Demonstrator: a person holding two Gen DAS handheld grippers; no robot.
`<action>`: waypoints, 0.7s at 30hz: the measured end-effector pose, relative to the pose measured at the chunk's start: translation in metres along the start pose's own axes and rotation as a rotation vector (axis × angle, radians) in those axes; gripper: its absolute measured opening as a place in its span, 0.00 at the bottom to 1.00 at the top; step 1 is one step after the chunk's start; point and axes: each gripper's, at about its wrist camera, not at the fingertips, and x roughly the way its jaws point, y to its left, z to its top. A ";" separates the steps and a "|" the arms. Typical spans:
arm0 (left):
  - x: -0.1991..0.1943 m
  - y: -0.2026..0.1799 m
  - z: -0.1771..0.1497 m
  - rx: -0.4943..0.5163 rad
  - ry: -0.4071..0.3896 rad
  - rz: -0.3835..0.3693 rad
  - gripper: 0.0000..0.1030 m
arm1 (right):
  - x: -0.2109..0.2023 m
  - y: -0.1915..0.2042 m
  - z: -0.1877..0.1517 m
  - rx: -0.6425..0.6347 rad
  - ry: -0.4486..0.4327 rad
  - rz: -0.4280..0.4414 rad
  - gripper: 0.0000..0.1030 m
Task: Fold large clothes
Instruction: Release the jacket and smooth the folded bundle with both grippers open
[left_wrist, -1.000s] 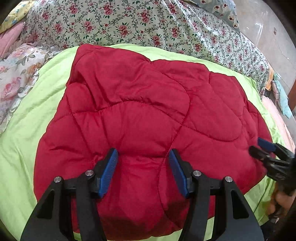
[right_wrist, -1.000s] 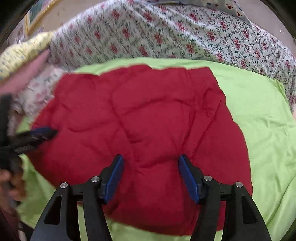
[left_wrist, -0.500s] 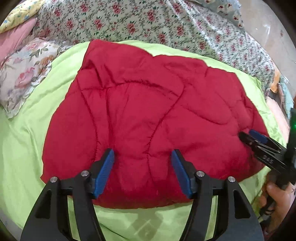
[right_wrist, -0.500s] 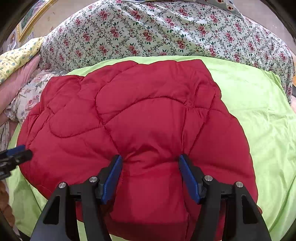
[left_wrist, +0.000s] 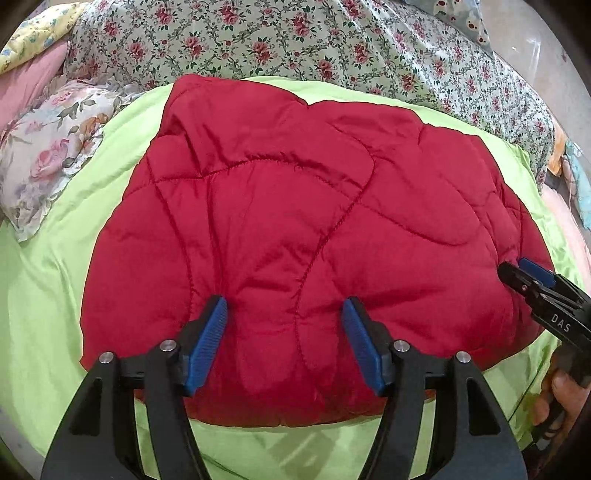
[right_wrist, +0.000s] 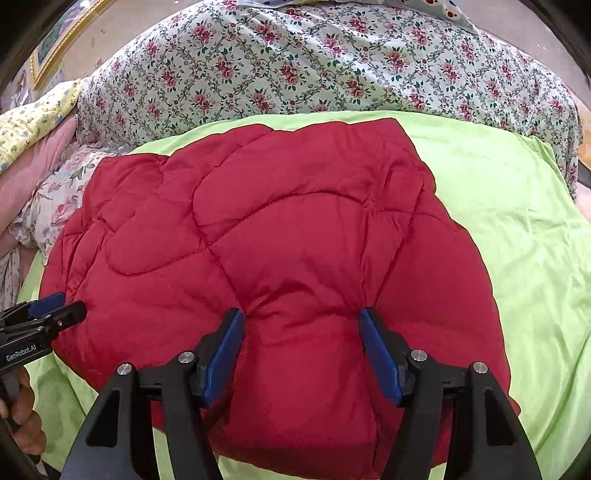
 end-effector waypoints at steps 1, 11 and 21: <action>0.000 0.000 0.000 0.001 0.001 0.000 0.63 | -0.002 0.001 -0.001 0.003 -0.002 -0.004 0.64; -0.002 0.003 0.000 -0.005 0.002 -0.013 0.63 | -0.030 0.014 -0.003 -0.006 -0.050 0.054 0.65; -0.011 0.012 0.027 -0.022 -0.016 -0.013 0.63 | -0.018 0.018 0.011 -0.038 -0.018 0.087 0.65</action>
